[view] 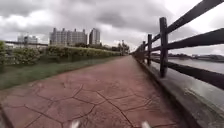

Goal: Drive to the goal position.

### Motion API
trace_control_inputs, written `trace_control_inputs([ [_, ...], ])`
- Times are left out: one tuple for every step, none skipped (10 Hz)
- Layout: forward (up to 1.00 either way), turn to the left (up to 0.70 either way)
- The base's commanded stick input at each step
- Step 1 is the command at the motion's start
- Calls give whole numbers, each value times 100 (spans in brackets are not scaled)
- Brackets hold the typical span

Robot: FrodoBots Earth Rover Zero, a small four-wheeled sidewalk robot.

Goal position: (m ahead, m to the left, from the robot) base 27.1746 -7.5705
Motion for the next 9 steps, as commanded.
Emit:
trace_control_inputs([
  [50,0],
  [50,0],
  [50,0],
  [50,0],
  [50,0],
  [50,0],
  [50,0],
  [50,0],
  [50,0],
])
